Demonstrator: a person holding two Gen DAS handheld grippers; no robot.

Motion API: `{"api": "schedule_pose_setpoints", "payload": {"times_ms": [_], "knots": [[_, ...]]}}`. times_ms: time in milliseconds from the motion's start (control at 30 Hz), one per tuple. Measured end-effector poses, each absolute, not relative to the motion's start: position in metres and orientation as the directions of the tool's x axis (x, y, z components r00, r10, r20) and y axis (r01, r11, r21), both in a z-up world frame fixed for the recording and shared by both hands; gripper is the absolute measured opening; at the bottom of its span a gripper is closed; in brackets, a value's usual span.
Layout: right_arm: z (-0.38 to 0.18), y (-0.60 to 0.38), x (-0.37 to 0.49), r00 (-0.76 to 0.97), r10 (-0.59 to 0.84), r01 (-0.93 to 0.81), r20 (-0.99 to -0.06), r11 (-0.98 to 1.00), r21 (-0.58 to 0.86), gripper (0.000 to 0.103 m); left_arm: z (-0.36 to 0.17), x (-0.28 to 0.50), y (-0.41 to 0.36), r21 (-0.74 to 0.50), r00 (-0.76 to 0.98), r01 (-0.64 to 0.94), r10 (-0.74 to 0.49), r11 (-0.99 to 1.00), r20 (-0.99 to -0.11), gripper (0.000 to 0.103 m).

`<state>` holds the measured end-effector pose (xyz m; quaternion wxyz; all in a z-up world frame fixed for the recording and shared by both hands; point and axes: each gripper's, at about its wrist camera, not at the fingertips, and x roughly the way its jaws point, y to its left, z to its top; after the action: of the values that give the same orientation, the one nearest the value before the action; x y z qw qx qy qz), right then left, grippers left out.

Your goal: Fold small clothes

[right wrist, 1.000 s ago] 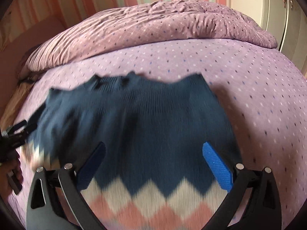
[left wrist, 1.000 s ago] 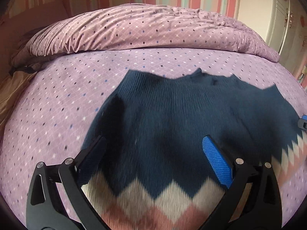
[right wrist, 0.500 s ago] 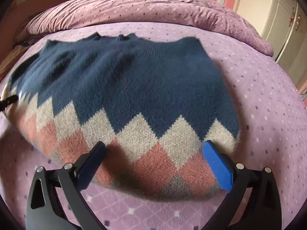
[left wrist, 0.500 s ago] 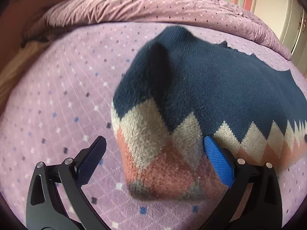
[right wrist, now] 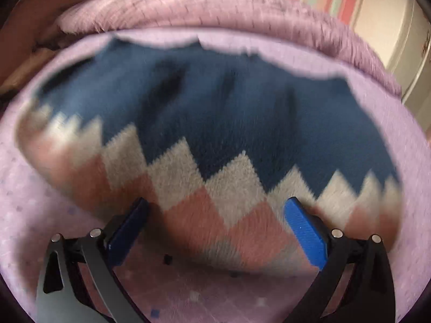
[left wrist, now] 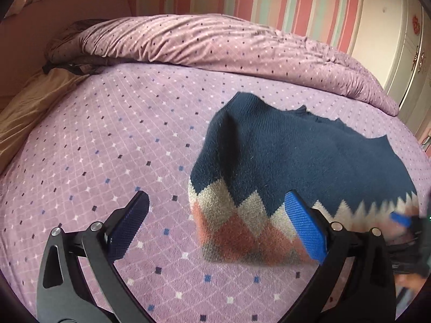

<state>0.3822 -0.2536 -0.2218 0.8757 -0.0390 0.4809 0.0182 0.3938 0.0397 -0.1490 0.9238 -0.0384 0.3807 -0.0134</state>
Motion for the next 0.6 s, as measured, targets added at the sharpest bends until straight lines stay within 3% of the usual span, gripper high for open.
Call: {"api": "schedule_pose_setpoints", "payload": {"times_ms": [267,600], "knots": [[-0.180,-0.276,0.373,0.591,0.016,-0.012,-0.807,1.000,0.011,0.101,-0.146,0.376,-0.002,-0.090,0.724,0.050,-0.098,0.995,-0.682,0.100],[-0.151,-0.408,0.345,0.625,-0.041,0.158,-0.780,0.984,0.075,0.101,-0.183,0.369,-0.107,-0.002,0.676,0.175,-0.122,0.984,-0.727,0.100]]}}
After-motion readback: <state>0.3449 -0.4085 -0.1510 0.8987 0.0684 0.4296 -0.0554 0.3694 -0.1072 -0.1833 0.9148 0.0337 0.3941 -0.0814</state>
